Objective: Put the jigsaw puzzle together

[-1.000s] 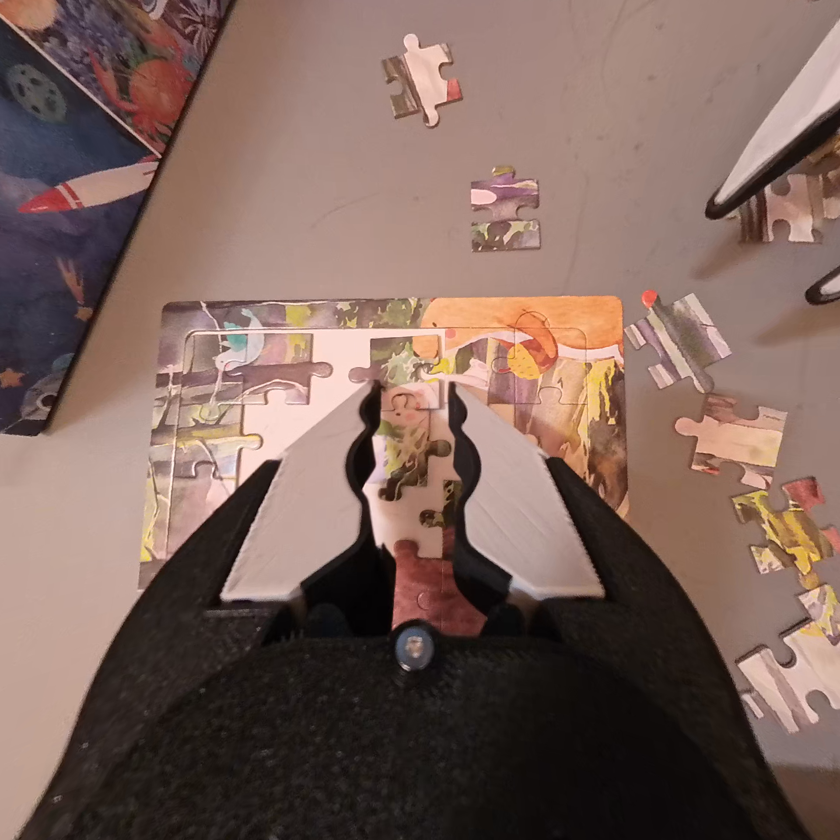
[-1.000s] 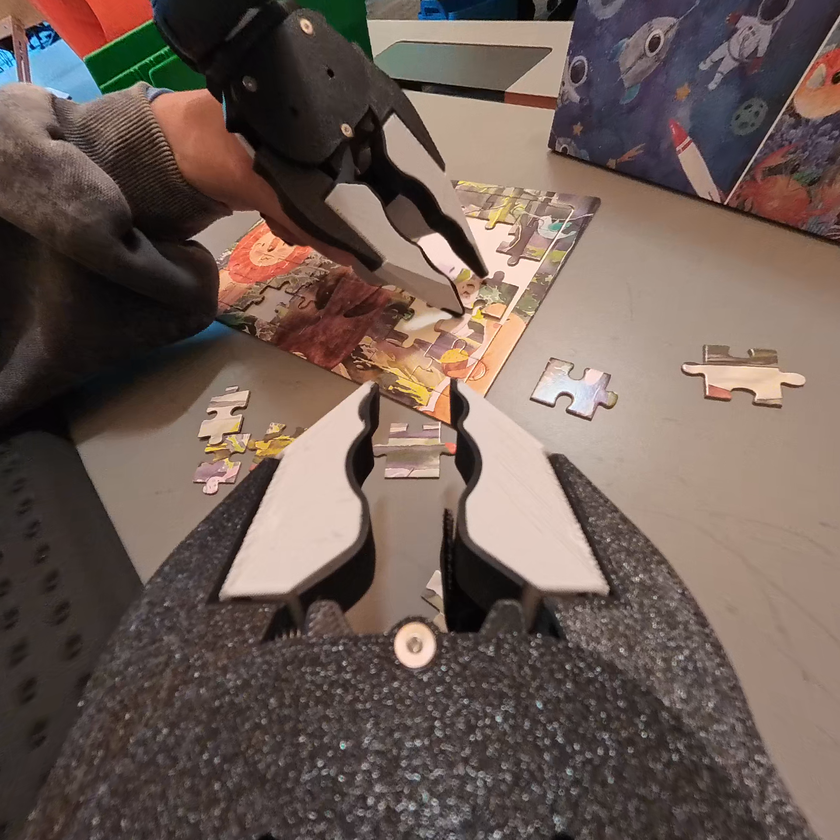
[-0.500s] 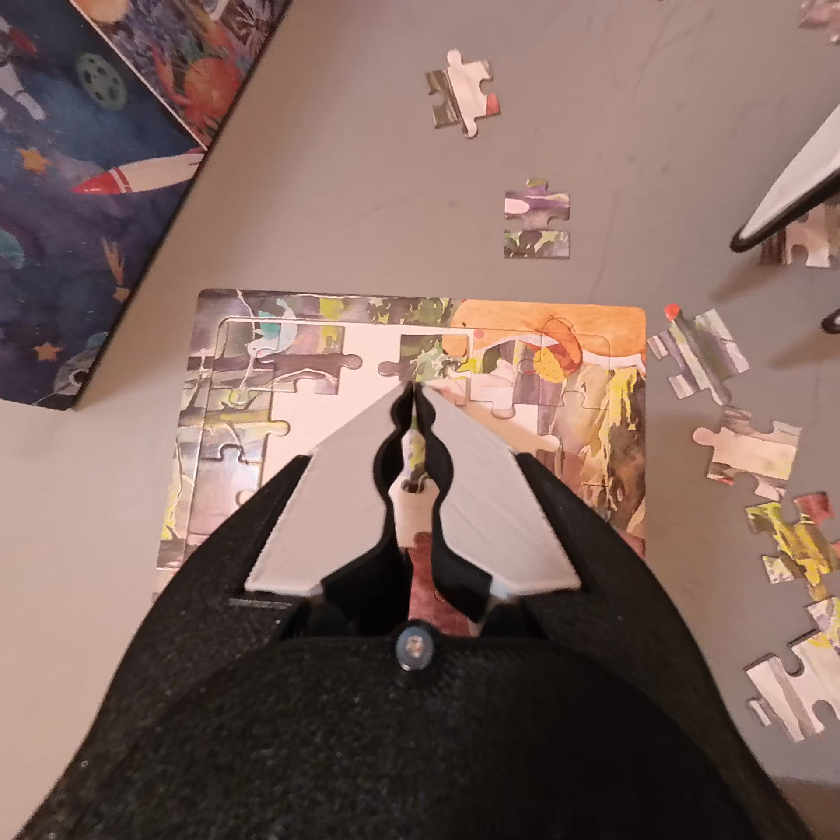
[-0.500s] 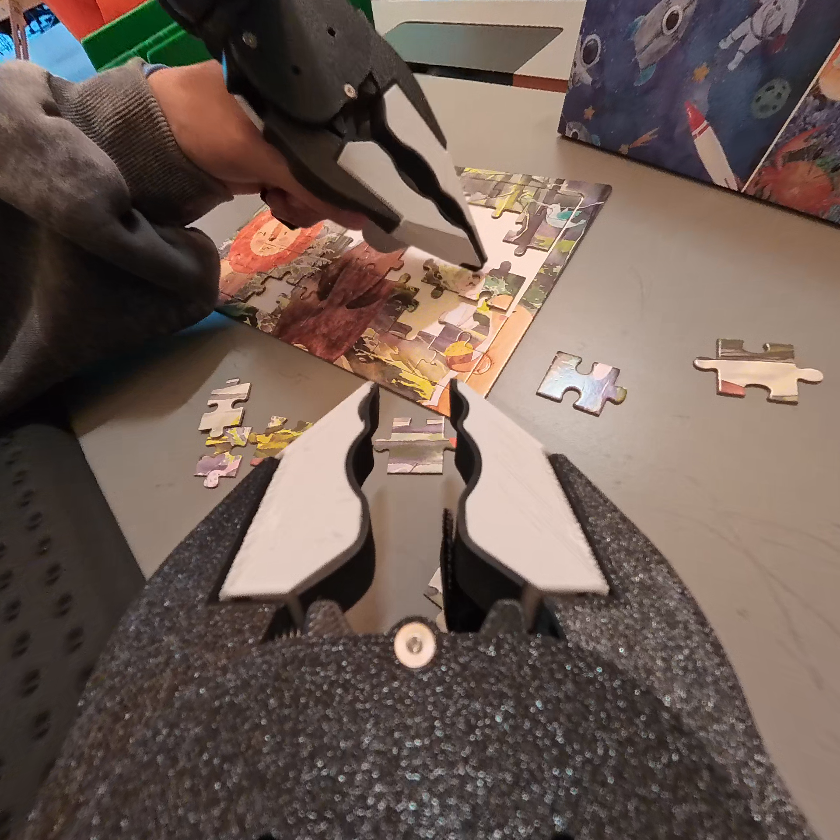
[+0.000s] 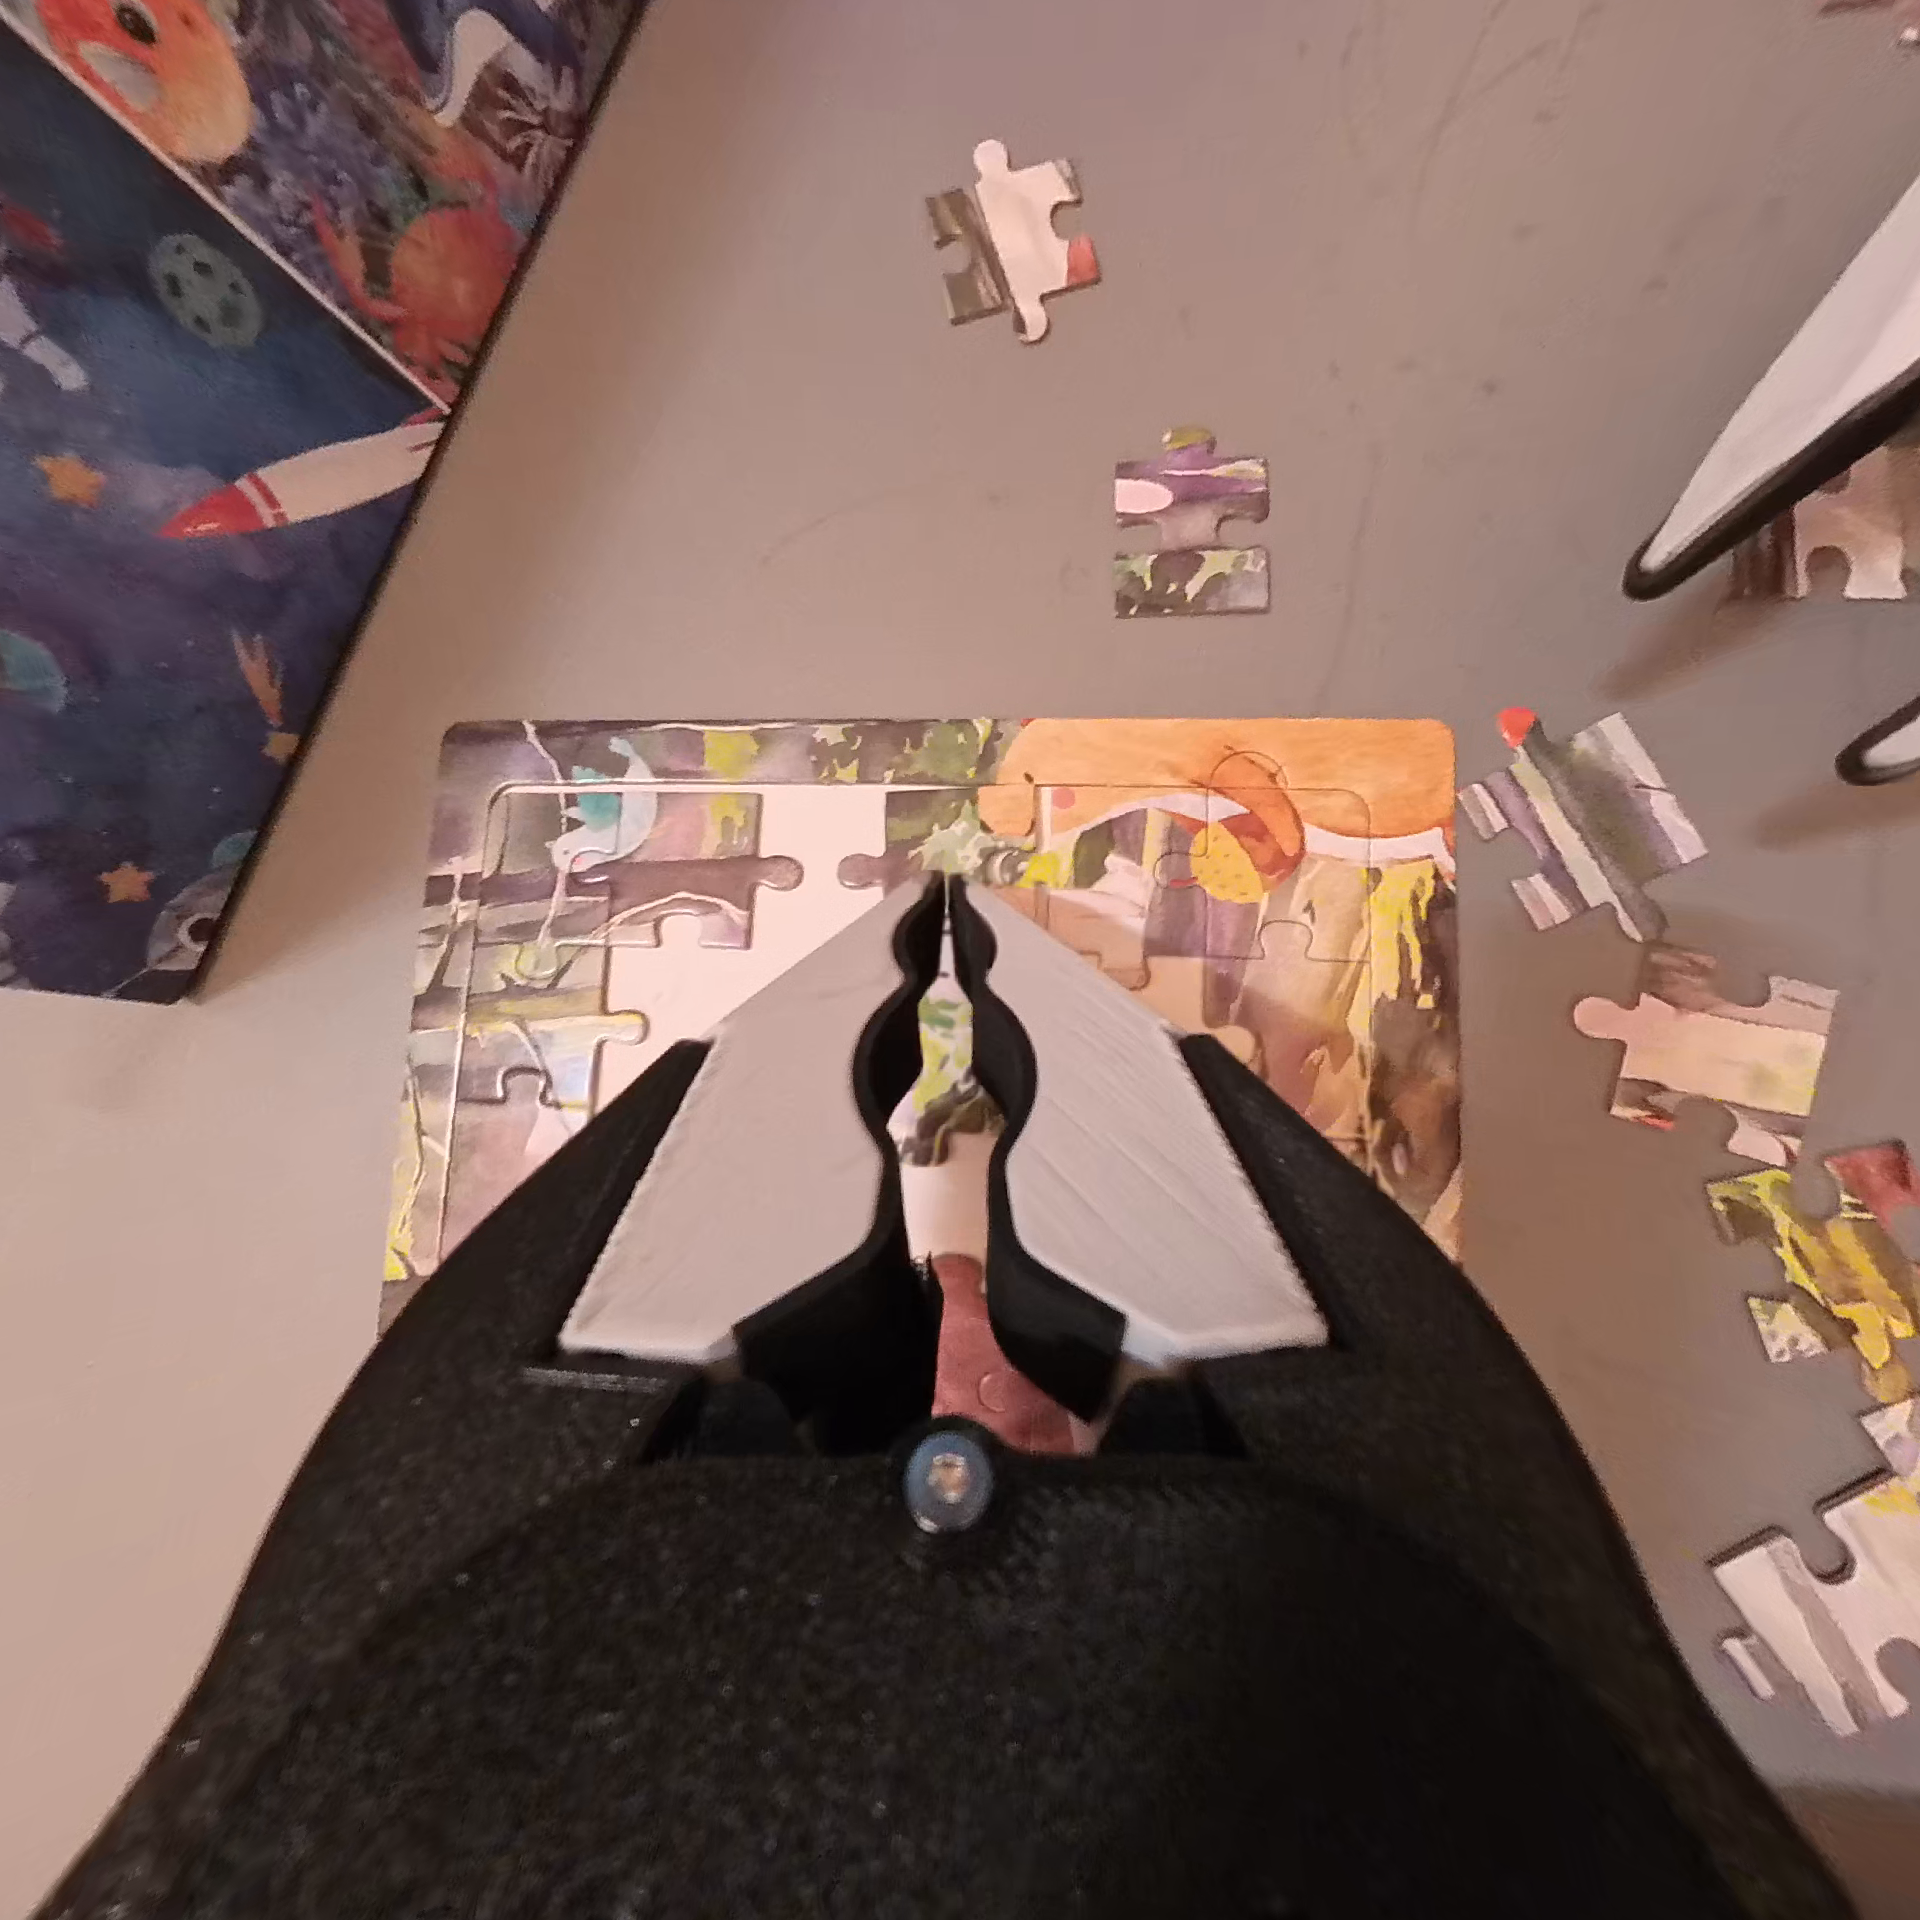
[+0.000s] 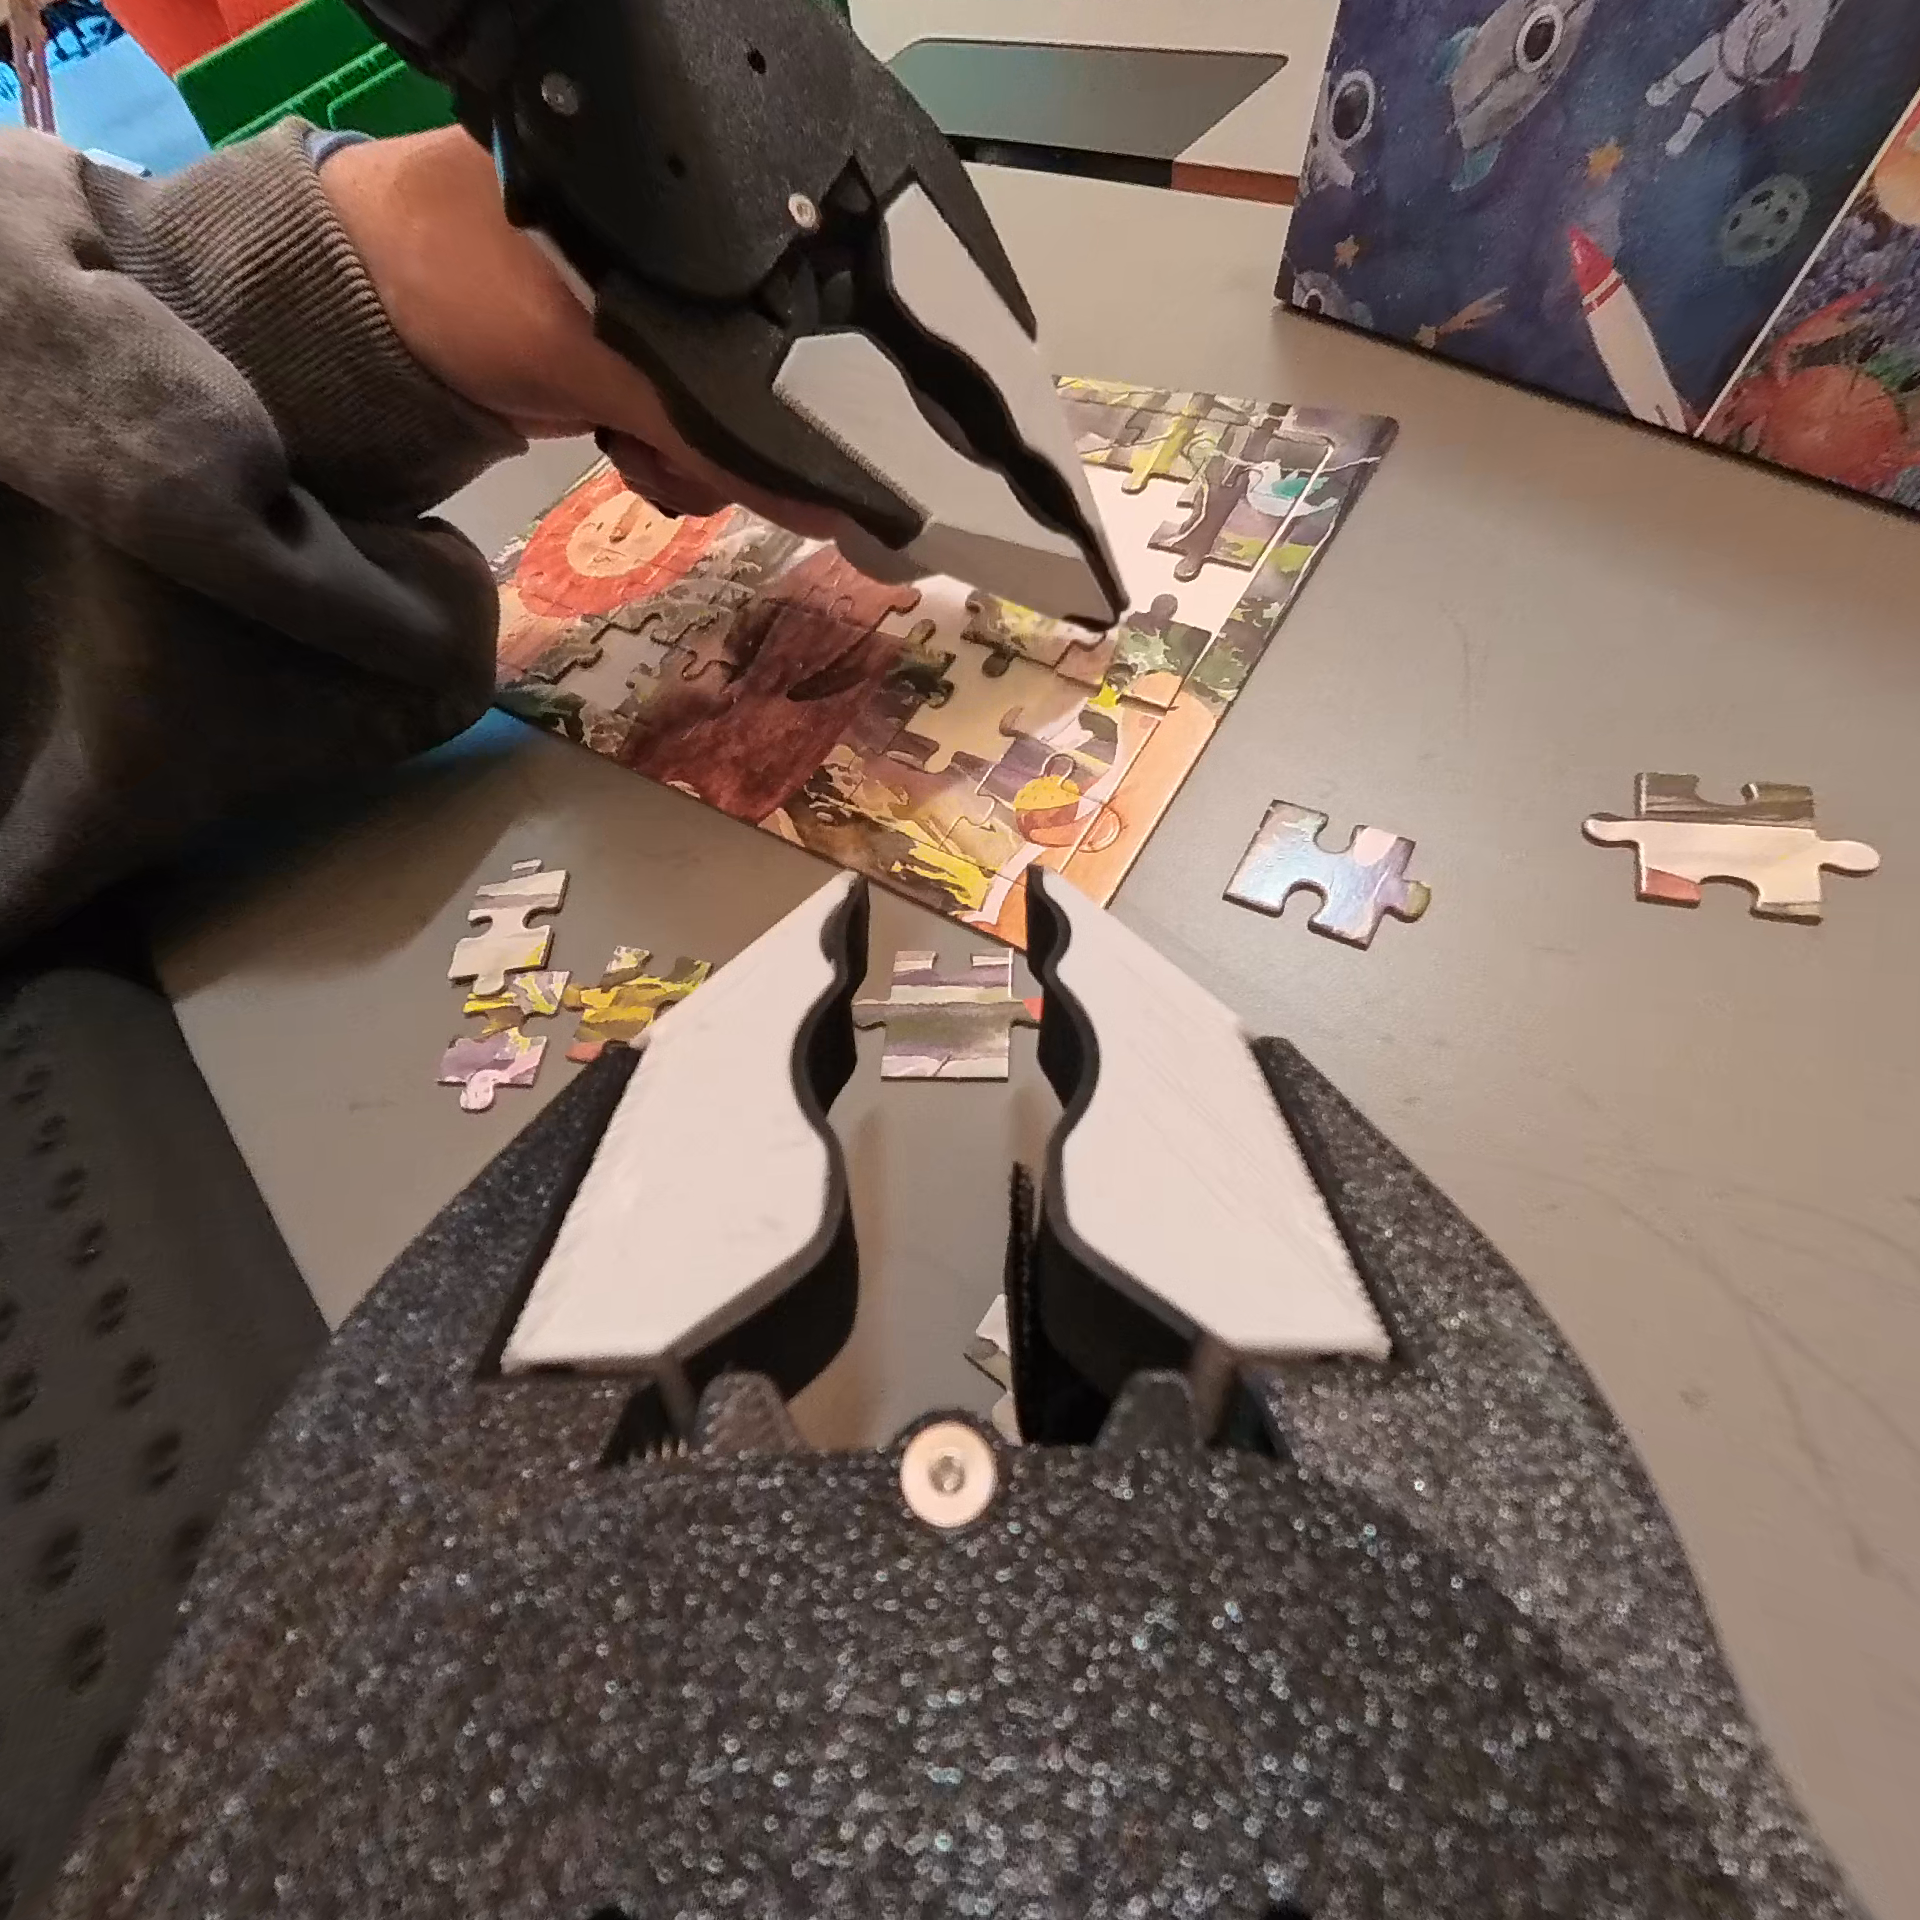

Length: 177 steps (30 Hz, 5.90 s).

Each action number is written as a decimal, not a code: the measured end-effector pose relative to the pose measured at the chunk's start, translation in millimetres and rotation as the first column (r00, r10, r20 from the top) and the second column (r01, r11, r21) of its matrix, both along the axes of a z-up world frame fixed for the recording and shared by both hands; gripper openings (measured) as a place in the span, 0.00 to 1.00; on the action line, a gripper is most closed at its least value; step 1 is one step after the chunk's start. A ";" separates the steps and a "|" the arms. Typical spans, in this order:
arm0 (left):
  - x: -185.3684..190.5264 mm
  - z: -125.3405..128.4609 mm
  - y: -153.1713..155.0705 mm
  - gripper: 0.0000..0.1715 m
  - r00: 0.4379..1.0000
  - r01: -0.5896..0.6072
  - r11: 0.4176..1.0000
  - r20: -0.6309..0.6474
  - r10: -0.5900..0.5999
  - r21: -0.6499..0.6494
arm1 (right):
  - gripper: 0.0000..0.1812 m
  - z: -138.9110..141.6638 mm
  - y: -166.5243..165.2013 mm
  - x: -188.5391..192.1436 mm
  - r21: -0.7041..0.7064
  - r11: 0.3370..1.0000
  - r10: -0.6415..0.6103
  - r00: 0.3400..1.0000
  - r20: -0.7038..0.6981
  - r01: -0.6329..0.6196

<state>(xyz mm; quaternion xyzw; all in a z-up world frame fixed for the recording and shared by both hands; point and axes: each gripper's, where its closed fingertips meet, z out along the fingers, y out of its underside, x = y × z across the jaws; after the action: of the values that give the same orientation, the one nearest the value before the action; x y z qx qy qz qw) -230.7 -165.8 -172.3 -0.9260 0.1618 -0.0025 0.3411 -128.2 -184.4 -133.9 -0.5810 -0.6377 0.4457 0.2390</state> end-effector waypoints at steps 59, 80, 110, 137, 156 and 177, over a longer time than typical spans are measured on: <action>0.1 -7.9 -6.8 0.22 0.992 0.061 0.998 0.113 -0.058 -0.025 | 0.30 -38.2 8.2 -85.3 0.131 0.954 0.240 0.948 0.208 -0.270; 4.7 -8.7 -4.9 0.18 0.984 0.086 0.996 0.157 -0.084 -0.006 | 0.37 -43.1 -2.4 -77.7 0.179 0.934 0.264 0.936 0.233 -0.308; -5.7 -8.5 1.3 0.10 0.995 0.049 0.999 0.083 -0.049 0.003 | 0.39 -45.9 -4.8 -72.0 0.160 0.937 0.266 0.929 0.256 -0.312; -6.2 -9.7 -29.9 0.15 0.989 0.078 0.991 0.136 -0.063 -0.105 | 0.00 -39.6 16.6 -98.6 0.203 0.964 0.120 0.960 0.252 -0.173; -5.4 -10.9 -34.0 0.18 0.984 0.087 0.990 0.163 -0.069 -0.107 | 0.00 -40.7 36.8 -91.1 0.215 0.972 0.042 0.974 0.223 -0.091; -6.3 -5.9 -27.0 0.25 0.987 0.077 0.995 0.148 -0.066 -0.068 | 0.07 -36.9 11.7 -90.1 0.233 0.955 0.141 0.971 0.191 -0.185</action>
<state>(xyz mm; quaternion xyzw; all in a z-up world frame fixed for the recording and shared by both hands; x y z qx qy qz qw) -237.1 -192.7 -178.2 -0.9289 0.1695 -0.0880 0.3174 -218.3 -172.7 -170.7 -0.5278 -0.7529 0.3282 0.2162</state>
